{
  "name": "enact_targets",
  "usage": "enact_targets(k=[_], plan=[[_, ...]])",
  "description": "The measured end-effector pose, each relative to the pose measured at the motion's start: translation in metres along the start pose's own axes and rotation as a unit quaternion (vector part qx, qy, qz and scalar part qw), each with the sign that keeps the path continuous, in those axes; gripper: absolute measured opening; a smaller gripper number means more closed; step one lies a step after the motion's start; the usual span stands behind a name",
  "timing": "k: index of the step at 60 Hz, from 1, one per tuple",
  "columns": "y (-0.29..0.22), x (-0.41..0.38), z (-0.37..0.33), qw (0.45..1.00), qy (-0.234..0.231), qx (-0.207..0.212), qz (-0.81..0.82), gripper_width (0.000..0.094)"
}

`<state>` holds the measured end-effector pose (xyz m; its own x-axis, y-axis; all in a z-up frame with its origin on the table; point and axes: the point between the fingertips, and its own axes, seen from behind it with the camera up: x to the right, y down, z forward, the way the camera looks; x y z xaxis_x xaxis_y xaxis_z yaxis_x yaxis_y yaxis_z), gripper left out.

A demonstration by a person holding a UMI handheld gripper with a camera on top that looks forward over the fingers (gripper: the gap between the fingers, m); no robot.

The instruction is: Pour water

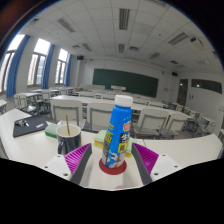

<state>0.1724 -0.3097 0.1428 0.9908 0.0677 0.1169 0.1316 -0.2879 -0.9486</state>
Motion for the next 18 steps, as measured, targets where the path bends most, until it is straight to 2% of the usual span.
enact_targets(k=[18], plan=[[0.026,-0.031,-0.125,0.995,-0.051,0.045,0.074,0.0856]])
